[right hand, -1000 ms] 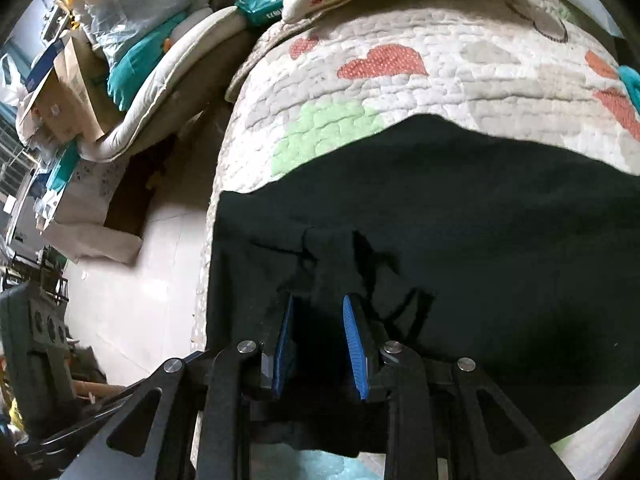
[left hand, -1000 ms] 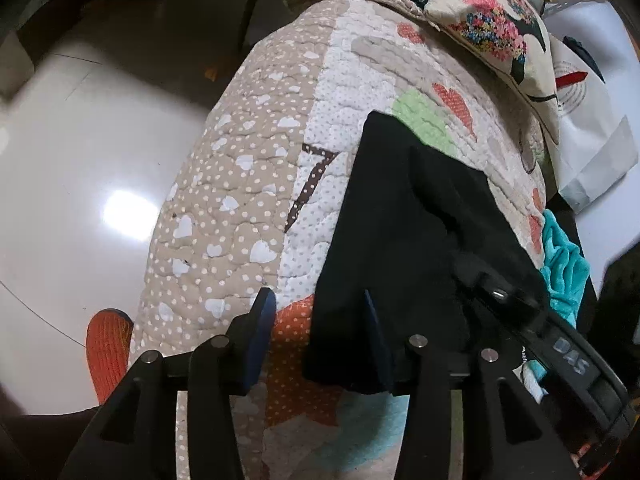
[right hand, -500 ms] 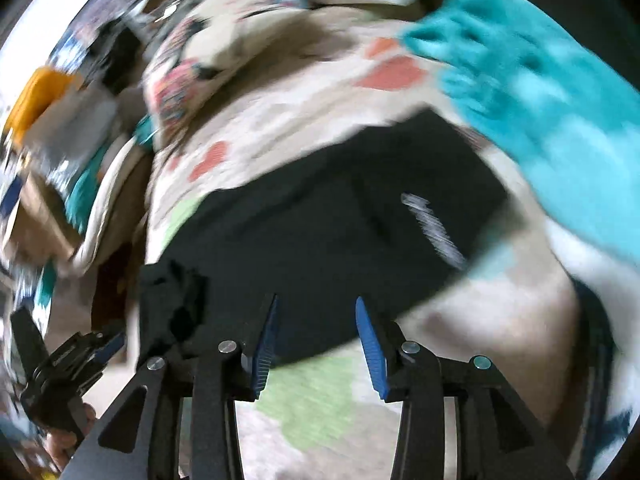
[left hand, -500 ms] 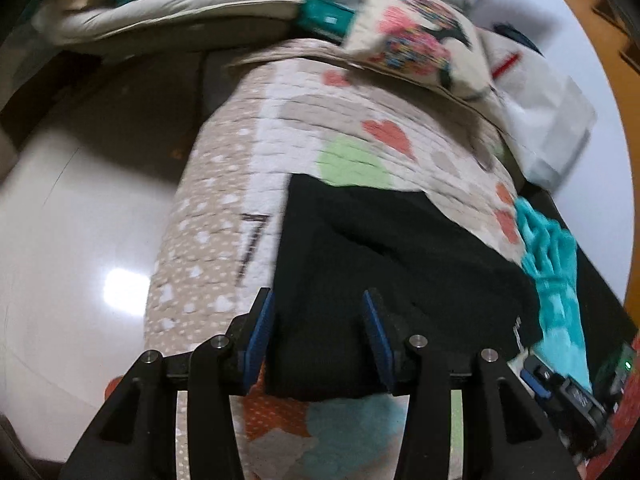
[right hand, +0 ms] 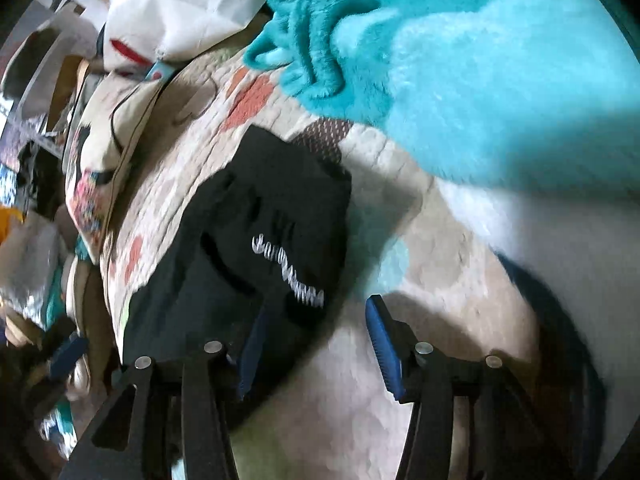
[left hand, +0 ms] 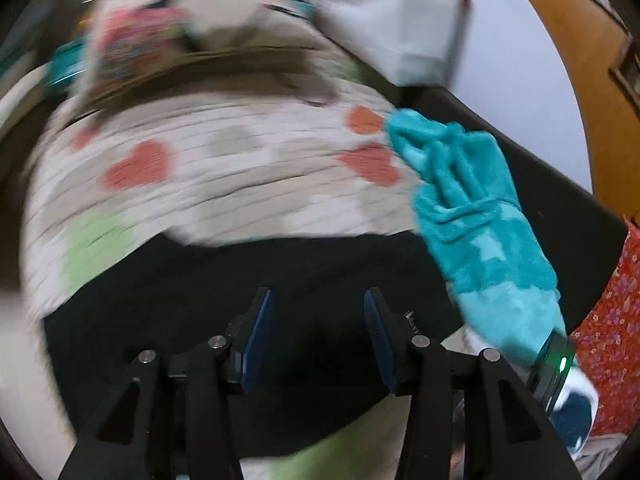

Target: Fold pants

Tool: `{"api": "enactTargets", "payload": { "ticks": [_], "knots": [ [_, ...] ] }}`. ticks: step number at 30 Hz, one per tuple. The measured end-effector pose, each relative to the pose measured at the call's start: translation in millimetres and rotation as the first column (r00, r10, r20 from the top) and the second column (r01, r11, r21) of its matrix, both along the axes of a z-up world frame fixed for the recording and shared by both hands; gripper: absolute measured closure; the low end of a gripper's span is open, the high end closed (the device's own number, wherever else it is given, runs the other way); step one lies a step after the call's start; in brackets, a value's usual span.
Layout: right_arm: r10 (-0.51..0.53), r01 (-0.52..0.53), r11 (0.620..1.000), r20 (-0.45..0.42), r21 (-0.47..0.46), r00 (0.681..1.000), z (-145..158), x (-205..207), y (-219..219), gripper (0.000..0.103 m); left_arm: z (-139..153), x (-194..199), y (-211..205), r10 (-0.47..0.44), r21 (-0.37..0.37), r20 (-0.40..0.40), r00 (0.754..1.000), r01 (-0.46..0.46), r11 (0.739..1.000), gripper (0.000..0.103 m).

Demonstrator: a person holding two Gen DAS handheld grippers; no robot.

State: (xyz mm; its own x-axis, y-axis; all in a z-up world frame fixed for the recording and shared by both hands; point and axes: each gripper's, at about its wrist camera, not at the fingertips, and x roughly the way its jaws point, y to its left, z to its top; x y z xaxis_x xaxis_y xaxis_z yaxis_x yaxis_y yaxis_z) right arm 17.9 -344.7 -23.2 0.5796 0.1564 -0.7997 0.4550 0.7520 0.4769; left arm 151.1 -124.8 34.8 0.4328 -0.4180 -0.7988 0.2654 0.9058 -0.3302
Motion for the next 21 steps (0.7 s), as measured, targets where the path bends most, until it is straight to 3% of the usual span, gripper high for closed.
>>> {"api": "enactTargets", "payload": {
  "ticks": [3,9,11,13,15,16,18,21],
  "knots": [
    [-0.003,0.002,0.999,0.01,0.041,1.0,-8,7,-3,0.049,-11,33,-53,-0.097,0.041,-0.018,0.995,0.098,0.994,0.057],
    [0.008,-0.011,0.999,0.056,0.041,0.998,-12,11,4,0.045,-55,79,-134,-0.27,0.08,-0.126,0.955,0.281,0.956,0.056],
    [0.018,-0.02,0.999,0.06,0.041,0.998,-12,13,4,0.044,-67,86,-153,-0.311,0.105,-0.143,0.939,0.327,0.939,0.045],
    [0.039,-0.042,0.998,0.06,0.043,0.997,-12,17,3,0.044,-74,87,-168,-0.348,0.152,-0.139,0.927,0.367,0.918,0.044],
    [0.063,-0.065,0.997,0.05,0.04,0.997,-10,22,4,0.052,-78,85,-177,-0.362,0.221,-0.139,0.922,0.385,0.896,0.079],
    [0.076,-0.078,0.996,0.039,0.046,0.996,-9,24,4,0.055,-77,82,-178,-0.377,0.228,-0.147,0.914,0.403,0.886,0.089],
    [0.108,-0.109,0.994,0.038,0.028,0.993,-4,28,5,0.076,-68,77,-173,-0.387,0.2,-0.122,0.914,0.404,0.893,0.091],
    [0.162,-0.163,0.987,0.075,0.001,0.984,13,29,14,0.083,-46,69,-149,-0.352,0.147,-0.079,0.933,0.36,0.921,0.091]
  ]
}}
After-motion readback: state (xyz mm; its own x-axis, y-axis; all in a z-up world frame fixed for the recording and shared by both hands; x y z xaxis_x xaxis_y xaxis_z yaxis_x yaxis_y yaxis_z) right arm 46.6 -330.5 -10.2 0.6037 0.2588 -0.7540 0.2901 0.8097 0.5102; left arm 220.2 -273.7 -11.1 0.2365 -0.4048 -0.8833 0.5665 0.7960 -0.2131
